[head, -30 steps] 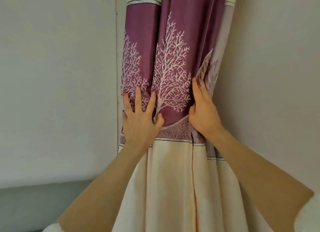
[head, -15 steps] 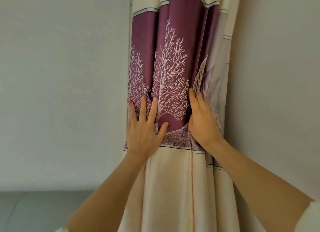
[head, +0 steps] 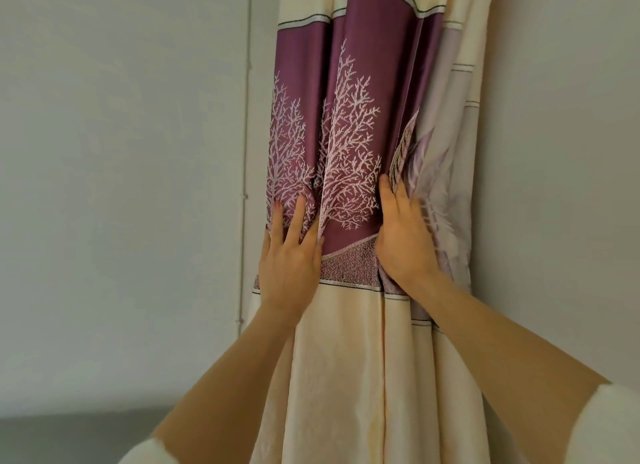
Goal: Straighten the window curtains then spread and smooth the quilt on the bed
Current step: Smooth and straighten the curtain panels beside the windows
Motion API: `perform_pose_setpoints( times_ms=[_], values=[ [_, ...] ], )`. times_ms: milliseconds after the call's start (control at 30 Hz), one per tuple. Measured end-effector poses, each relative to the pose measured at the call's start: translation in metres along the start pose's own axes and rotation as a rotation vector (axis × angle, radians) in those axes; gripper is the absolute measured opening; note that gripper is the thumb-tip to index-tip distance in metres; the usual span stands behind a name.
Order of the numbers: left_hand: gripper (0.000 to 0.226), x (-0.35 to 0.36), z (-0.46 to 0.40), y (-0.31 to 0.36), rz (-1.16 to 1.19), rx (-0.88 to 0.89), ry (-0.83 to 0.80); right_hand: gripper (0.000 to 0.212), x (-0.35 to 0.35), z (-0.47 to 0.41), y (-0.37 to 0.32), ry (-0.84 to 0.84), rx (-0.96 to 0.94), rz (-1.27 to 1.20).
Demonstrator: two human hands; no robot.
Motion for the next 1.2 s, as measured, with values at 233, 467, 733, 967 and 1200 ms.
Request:
perform_pose_setpoints(
  times_ms=[233,467,733,967,1200],
  values=[
    [0.052,0.078,-0.010,-0.012,-0.008,-0.003,-0.025,0.069,0.054,-0.014,0.038,0.052,-0.021,0.007],
    [0.069,0.191,-0.033,-0.035,0.028,-0.069,0.017,0.065,0.160,-0.050,0.098,0.095,-0.045,-0.045],
    [0.075,0.229,-0.043,-0.052,-0.019,-0.108,-0.030,0.063,0.203,-0.064,0.111,0.109,-0.103,-0.058],
    [0.067,0.288,-0.055,-0.081,-0.152,-0.127,-0.082,0.064,0.271,-0.087,0.134,0.016,-0.110,-0.132],
    [0.057,0.311,-0.059,-0.097,-0.278,-0.128,-0.085,0.065,0.304,-0.098,0.141,-0.030,-0.123,-0.259]
  ],
)
Point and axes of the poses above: each hand's wrist, its own z-axis away from the middle knuckle, its own x-axis out of the palm, y = z × x, the point moved 3 cm from there along -z, towards the middle knuckle, and after that the axes turned 6 degrees about -x, right-handed, at the moved point
